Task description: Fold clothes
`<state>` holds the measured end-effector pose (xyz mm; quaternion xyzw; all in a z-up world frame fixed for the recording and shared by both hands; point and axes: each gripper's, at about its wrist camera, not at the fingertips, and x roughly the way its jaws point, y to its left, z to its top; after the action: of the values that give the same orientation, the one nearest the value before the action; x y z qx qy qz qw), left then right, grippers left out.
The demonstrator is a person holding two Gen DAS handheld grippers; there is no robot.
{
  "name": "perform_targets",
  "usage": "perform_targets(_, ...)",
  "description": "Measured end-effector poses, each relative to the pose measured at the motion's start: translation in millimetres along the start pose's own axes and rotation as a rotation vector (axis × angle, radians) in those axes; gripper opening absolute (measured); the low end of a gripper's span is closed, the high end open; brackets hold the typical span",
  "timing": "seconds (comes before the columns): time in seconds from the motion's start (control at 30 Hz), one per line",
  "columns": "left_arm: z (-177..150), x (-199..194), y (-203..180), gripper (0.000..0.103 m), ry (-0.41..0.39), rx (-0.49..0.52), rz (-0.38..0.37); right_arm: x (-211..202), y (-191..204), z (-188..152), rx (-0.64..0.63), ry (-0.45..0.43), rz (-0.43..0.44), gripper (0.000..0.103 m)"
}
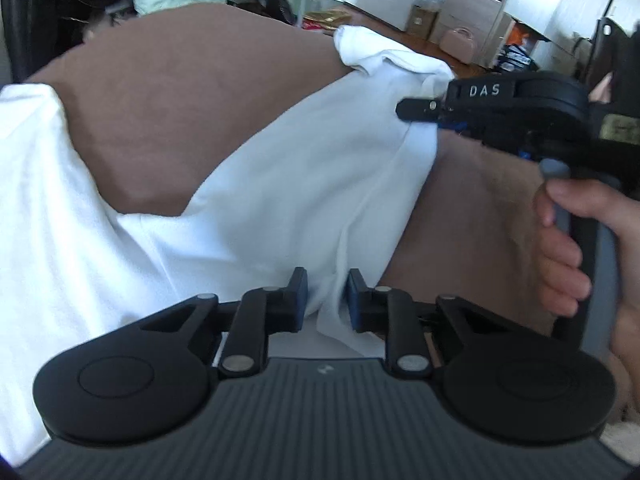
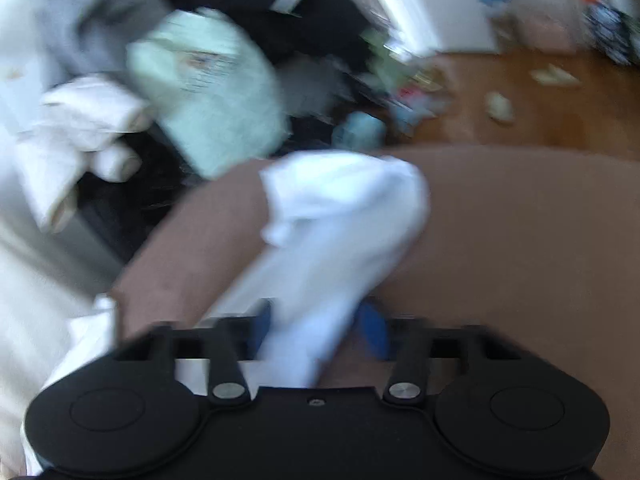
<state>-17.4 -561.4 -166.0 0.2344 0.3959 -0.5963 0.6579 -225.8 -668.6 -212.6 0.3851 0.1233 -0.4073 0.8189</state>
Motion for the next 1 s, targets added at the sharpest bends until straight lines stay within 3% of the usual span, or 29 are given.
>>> perform_targets(0.13,-4,-28,3,0.017,-0.093,-0.071,0.016,-16,30,-3,-0.183,-0.069,0.011,0.008)
perform_targets(0.2,-12,-55,14,0.027,-0.143,-0.11,0.043,-25,35,0,-0.175,-0.078,0.06,0.008)
perform_targets(0.23,-15,-68,20,0.027,-0.168,-0.129,0.057,-29,38,1,-0.171,-0.078,0.093,0.008)
perform_targets(0.33,-32,-105,44,0.027,-0.199,-0.168,0.166,-40,58,2,-0.209,-0.067,0.167,0.008)
perform_targets(0.57,-103,-208,120,0.027,-0.332,-0.44,0.255,-80,152,-13,-0.4,-0.018,0.473,0.008)
perform_targets(0.67,-131,-243,145,0.027,-0.37,-0.591,0.281,-98,196,-32,-0.491,0.047,0.635,0.008)
perform_targets(0.77,-161,-266,162,0.03,-0.421,-0.674,0.319,-104,247,-63,-0.601,0.177,0.751,0.008)
perform_targets(0.87,-189,-276,174,0.033,-0.41,-0.74,0.386,-97,272,-91,-0.678,0.313,0.783,0.008)
perform_targets(1.0,-218,-264,173,0.034,-0.363,-0.766,0.376,-84,276,-112,-0.682,0.447,0.796,0.013)
